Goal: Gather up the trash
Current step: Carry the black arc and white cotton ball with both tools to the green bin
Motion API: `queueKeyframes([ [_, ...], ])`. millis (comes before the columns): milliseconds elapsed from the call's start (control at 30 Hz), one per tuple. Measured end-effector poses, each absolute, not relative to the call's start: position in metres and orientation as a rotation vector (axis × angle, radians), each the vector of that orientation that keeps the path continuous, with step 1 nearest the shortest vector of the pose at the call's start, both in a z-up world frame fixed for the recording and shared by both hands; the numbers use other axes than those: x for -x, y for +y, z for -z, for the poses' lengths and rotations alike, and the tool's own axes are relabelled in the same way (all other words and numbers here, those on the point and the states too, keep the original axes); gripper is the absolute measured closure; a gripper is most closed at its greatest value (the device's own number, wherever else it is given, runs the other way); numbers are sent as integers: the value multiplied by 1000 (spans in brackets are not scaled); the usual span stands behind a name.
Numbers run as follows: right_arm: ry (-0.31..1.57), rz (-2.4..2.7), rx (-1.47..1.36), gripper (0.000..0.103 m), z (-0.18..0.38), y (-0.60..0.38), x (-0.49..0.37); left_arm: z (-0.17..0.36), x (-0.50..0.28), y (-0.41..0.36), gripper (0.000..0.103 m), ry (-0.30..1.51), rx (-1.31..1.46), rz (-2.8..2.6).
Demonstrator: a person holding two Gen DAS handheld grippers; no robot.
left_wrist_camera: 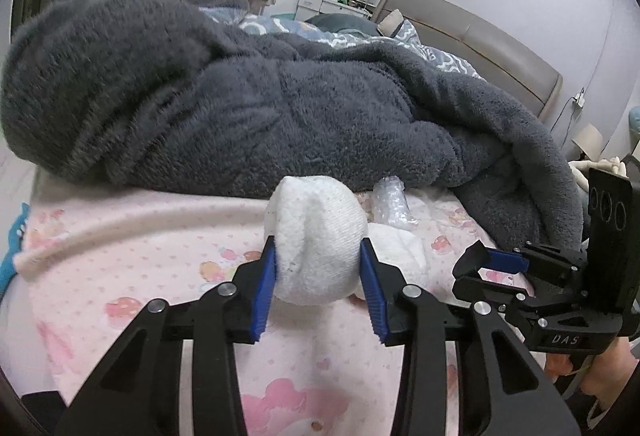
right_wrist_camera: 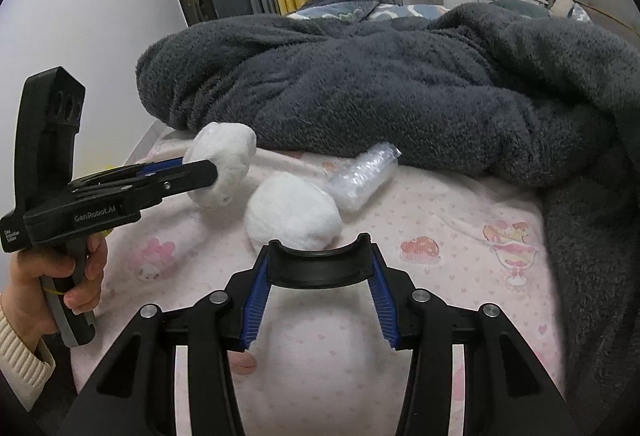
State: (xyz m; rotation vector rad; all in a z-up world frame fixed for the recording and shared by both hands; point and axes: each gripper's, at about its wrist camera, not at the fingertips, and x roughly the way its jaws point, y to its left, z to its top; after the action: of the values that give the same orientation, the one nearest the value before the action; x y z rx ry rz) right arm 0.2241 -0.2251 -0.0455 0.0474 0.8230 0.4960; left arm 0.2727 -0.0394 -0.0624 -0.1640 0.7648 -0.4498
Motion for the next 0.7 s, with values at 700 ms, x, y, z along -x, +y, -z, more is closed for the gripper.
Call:
queueKeyframes([
  [700,799,-545,-105,55,11,-169,-195,56,-207,16,60,797,69,291],
])
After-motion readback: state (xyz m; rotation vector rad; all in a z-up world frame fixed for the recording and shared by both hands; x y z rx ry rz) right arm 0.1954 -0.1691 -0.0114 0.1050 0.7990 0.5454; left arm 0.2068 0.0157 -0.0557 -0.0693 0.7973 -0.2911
